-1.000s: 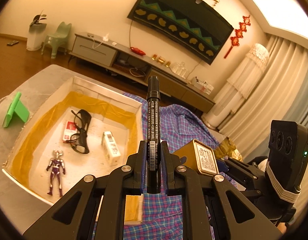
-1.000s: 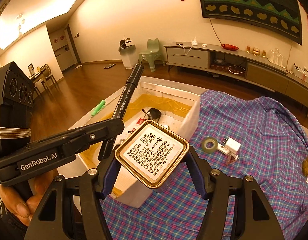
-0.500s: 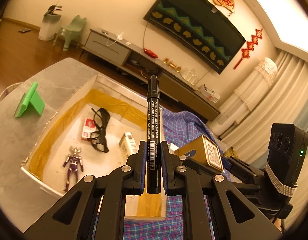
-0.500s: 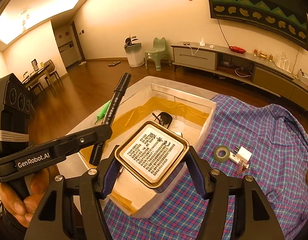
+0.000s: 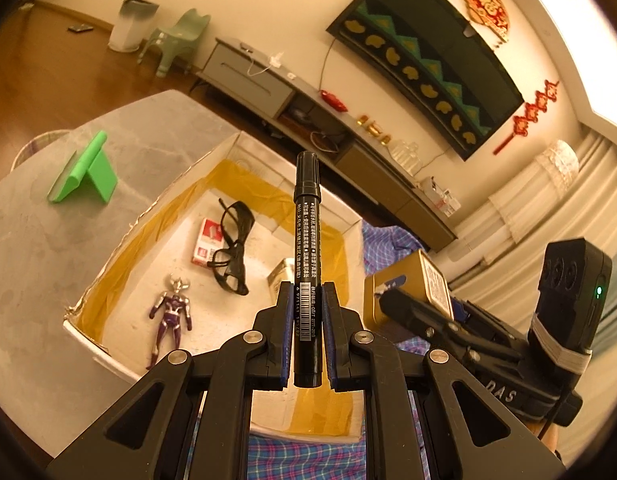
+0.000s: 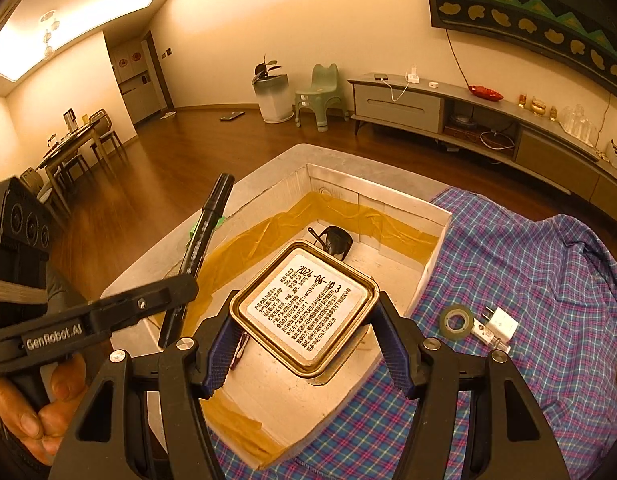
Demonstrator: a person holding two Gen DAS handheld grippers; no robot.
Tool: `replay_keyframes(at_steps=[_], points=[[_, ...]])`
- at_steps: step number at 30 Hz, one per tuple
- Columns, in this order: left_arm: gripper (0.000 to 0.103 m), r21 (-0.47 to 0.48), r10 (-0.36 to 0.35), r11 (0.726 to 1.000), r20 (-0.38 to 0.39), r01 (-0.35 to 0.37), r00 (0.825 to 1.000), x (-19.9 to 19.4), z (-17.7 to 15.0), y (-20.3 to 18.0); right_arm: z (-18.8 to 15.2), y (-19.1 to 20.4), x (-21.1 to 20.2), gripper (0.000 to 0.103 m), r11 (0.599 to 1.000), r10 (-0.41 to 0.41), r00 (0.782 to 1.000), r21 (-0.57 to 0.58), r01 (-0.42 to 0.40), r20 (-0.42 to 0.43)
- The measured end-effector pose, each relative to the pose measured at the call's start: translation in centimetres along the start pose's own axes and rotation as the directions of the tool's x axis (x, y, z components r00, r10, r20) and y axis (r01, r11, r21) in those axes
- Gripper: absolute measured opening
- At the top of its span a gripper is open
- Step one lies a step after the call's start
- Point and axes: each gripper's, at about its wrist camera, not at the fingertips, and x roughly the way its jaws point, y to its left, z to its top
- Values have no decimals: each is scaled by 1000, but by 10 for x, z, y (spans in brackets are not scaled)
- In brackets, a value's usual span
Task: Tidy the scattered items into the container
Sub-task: 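Carry the marker with the left tool while the right tool carries the tin over the container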
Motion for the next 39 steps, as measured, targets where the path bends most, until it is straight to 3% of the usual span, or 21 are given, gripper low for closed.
replay_keyframes(at_steps=[19,39], points=[[13,-5,39,999,-106,-40,994,33,-15,-2,32,-26,56,64,999,-44,996,-29,42,-79],[13,11,98,995,-211,-98,973,65,-37,-14,46,-54,104,64,990,-118,980,-90,105,-159]])
